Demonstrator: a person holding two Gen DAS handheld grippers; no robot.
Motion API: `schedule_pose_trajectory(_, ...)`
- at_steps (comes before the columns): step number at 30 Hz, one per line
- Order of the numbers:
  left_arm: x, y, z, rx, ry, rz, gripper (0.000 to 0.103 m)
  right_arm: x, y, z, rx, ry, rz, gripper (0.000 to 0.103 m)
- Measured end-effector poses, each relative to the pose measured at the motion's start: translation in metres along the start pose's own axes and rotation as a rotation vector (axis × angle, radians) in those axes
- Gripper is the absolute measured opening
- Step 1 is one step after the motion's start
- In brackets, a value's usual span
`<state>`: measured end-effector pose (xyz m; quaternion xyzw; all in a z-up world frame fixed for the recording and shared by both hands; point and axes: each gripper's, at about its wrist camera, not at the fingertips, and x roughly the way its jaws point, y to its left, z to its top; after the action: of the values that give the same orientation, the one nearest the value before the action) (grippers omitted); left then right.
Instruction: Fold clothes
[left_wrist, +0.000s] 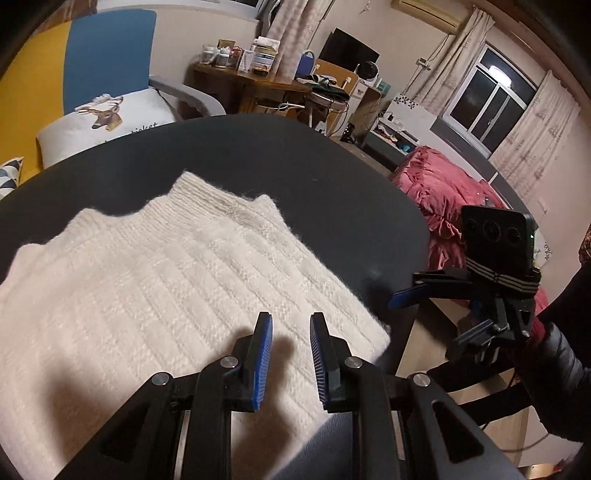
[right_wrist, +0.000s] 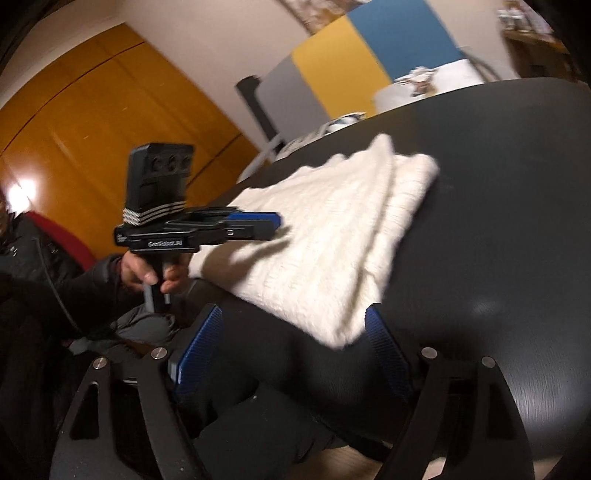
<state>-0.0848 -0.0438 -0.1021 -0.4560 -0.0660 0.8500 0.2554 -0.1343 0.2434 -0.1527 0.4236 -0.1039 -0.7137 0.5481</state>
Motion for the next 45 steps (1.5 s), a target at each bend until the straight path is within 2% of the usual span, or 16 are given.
schedule_pose_trajectory(4,0.005,0.006,0.0,-0.022,0.009,-0.015,0.02,0.017,-0.008,0.011,-0.021,0.069,0.105,0.083)
schedule_pose_trajectory(7,0.008,0.009,0.001,-0.006,0.004,-0.025,0.02,0.036,-0.015,0.016,-0.004,0.162,0.133,0.083)
schedule_pose_trajectory(9,0.008,0.008,0.003,0.006,-0.003,-0.033,0.02,0.042,-0.019,0.018,0.008,0.192,0.163,0.083)
schedule_pose_trajectory(13,0.005,0.005,0.007,0.03,-0.015,-0.053,0.02,0.031,-0.023,0.027,-0.005,0.208,0.11,0.083)
schedule_pose_trajectory(17,0.01,0.004,0.012,0.041,0.0,-0.038,0.02,0.032,-0.029,0.03,0.026,0.187,0.18,0.083)
schedule_pose_trajectory(23,0.02,0.005,0.015,0.038,0.011,-0.034,0.02,0.062,-0.016,0.023,0.02,0.288,0.252,0.083)
schedule_pose_trajectory(26,0.032,0.011,0.015,0.026,0.046,-0.023,0.02,0.063,-0.003,0.021,0.024,0.308,0.373,0.083)
schedule_pose_trajectory(28,0.04,0.012,0.015,0.027,0.069,-0.007,0.02,0.064,0.006,0.02,0.027,0.323,0.453,0.087)
schedule_pose_trajectory(29,0.045,0.013,0.015,0.026,0.079,0.001,0.02,0.067,0.009,0.019,0.02,0.351,0.454,0.088)
schedule_pose_trajectory(33,0.051,0.016,0.019,-0.018,0.107,-0.009,0.02,0.078,0.02,0.008,-0.067,0.576,0.397,0.089)
schedule_pose_trajectory(37,0.05,0.016,0.019,-0.025,0.099,-0.005,0.02,0.081,0.019,0.014,-0.043,0.624,0.353,0.088)
schedule_pose_trajectory(39,0.045,0.016,0.019,-0.029,0.085,-0.009,0.02,0.078,0.022,0.013,-0.041,0.614,0.338,0.088)
schedule_pose_trajectory(41,0.031,0.02,0.017,-0.065,0.048,-0.025,0.02,0.069,0.025,0.015,-0.031,0.558,0.298,0.089)
schedule_pose_trajectory(42,0.022,0.023,0.015,-0.087,0.023,-0.036,0.021,0.058,0.027,0.014,-0.019,0.508,0.273,0.093)
schedule_pose_trajectory(43,0.013,0.026,0.014,-0.11,-0.002,-0.048,0.022,0.048,0.028,0.013,-0.008,0.458,0.248,0.103)
schedule_pose_trajectory(45,-0.004,0.033,0.01,-0.15,-0.044,-0.059,0.022,0.027,0.034,0.009,-0.016,0.347,0.174,0.103)
